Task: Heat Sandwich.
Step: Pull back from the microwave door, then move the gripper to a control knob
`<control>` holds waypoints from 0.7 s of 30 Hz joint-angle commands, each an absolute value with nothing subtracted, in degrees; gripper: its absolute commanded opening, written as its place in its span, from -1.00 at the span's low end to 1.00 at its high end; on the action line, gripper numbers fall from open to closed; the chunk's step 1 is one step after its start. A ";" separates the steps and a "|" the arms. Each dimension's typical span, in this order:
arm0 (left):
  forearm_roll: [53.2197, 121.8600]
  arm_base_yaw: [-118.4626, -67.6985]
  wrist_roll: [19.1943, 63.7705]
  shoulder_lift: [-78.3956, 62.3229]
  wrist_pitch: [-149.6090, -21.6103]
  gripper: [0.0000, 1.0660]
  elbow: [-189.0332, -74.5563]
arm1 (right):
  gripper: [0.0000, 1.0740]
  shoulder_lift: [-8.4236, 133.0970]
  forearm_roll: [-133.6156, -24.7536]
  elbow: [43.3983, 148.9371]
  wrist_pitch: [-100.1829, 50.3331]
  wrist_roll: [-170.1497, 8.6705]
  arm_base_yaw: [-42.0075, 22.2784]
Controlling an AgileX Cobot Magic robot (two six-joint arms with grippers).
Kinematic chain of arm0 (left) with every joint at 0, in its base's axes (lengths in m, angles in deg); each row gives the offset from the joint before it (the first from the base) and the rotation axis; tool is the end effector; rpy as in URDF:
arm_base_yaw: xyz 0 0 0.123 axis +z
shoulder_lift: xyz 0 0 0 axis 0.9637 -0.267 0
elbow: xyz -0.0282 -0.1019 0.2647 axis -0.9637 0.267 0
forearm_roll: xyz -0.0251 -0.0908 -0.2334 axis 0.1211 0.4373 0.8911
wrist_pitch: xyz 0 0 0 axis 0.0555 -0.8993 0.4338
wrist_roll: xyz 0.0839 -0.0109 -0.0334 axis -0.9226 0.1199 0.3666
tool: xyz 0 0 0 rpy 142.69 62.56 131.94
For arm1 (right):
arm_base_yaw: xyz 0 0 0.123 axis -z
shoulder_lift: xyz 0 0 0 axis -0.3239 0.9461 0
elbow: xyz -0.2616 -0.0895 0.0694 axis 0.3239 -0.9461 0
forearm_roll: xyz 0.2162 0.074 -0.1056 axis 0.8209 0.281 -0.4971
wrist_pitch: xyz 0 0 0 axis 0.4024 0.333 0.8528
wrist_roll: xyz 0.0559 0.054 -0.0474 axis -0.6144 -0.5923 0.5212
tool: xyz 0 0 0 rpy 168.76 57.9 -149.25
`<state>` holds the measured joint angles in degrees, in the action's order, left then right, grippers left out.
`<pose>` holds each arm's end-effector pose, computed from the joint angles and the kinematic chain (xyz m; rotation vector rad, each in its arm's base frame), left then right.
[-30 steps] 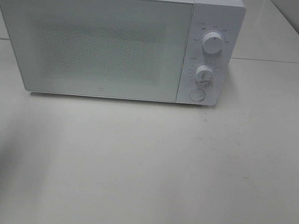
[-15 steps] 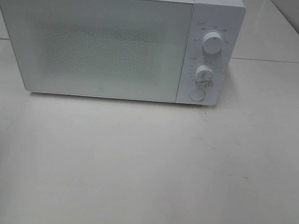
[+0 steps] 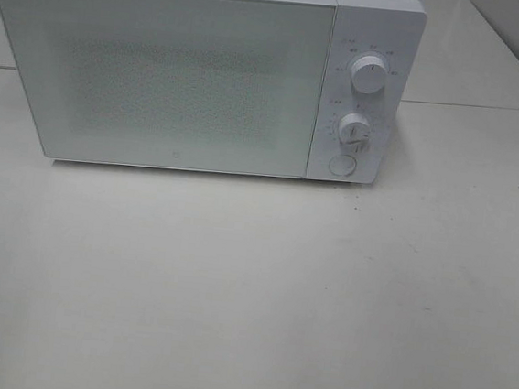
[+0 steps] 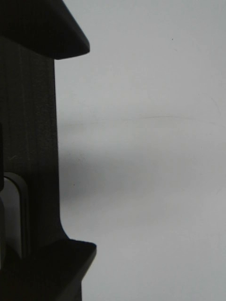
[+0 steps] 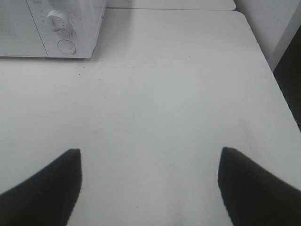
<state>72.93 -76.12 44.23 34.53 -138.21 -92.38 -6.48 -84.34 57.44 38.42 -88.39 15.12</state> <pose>0.0597 -0.0017 0.2726 0.0579 2.5089 -0.0042 -0.0051 -0.0071 0.2800 -0.0084 2.0197 -0.0276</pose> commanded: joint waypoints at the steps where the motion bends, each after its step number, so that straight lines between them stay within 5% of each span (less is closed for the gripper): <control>1: 73.27 -75.78 44.18 39.86 -135.63 0.90 -91.34 | 0.42 -8.02 -84.51 57.44 37.84 -88.27 15.52; 21: 73.27 -75.78 44.29 62.38 -133.45 0.90 -89.91 | 0.42 -8.02 -84.51 57.44 37.84 -88.33 15.52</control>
